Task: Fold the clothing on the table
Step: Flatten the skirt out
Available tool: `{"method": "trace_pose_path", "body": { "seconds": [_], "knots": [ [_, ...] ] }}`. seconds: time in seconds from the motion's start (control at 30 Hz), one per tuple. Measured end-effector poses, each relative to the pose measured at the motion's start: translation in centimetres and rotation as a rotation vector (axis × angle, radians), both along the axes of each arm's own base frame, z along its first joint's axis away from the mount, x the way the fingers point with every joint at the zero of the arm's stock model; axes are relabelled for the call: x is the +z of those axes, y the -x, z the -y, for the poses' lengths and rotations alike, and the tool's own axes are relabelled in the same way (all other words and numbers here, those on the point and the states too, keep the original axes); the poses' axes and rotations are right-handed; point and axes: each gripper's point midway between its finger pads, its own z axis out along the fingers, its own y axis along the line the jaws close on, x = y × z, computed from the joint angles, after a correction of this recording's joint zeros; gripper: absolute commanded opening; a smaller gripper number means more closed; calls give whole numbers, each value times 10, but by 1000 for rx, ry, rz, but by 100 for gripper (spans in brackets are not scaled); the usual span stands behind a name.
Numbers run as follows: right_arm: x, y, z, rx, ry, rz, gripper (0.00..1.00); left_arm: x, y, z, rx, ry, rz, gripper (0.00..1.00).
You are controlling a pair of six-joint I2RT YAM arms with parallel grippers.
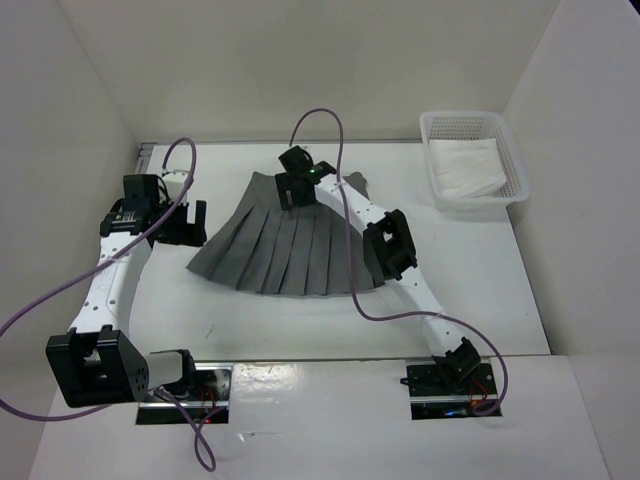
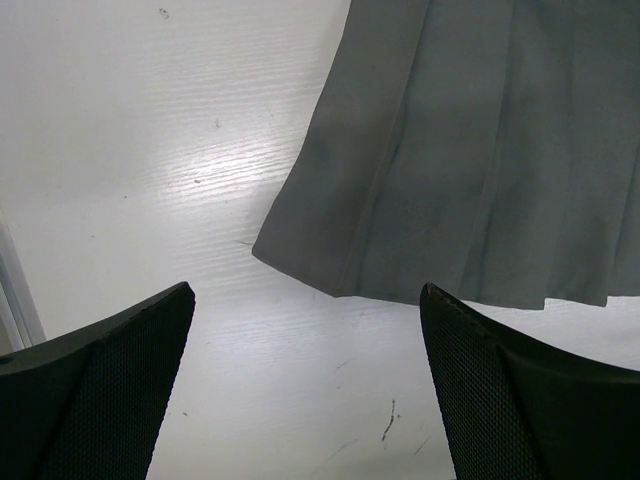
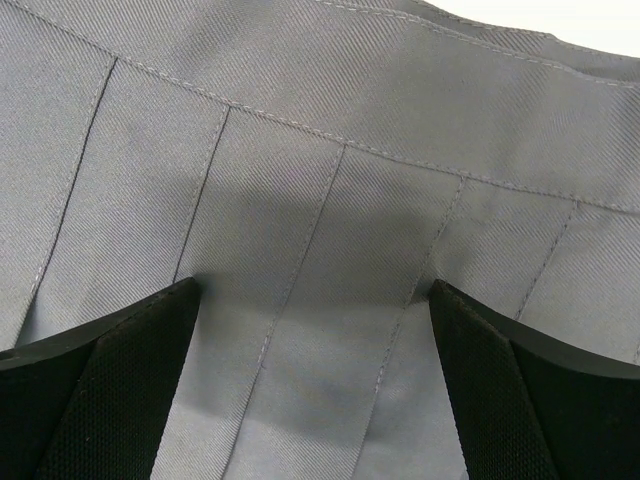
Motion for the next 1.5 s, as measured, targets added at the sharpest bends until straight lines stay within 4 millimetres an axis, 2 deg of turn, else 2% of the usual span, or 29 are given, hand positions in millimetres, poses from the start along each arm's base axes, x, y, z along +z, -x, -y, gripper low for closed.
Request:
{"method": "trace_pose_path", "body": {
  "seconds": [0.1, 0.2, 0.47, 0.57, 0.77, 0.97, 1.1, 1.4, 1.5],
  "knots": [
    [-3, 0, 0, 25, -18, -13, 99, 0, 0, -2, 6, -1, -1, 99],
    [-4, 11, 4, 57, -26, -18, 99, 0, 0, -4, 12, -4, -2, 99],
    [-4, 67, 34, 94, -18, -70, 99, -1, 1, -5, 18, -9, -5, 99],
    [-5, 81, 43, 99, 8, -80, 99, -1, 1, -5, 18, -8, -5, 99],
    [-5, 101, 31, 142, 38, -47, 99, -2, 1, -7, 26, -7, -10, 99],
    [-3, 144, -5, 287, 106, -10, 99, -2, 1, -8, 26, -7, -10, 99],
    [-2, 168, -19, 376, 128, 3, 99, -2, 1, -8, 27, -7, -10, 99],
    [4, 181, -5, 473, 170, -7, 99, -2, 1, -3, 9, 12, -7, 99],
    [23, 188, -2, 535, 138, -43, 99, -4, -1, 3, -23, 37, -15, 99]
  ]
}}
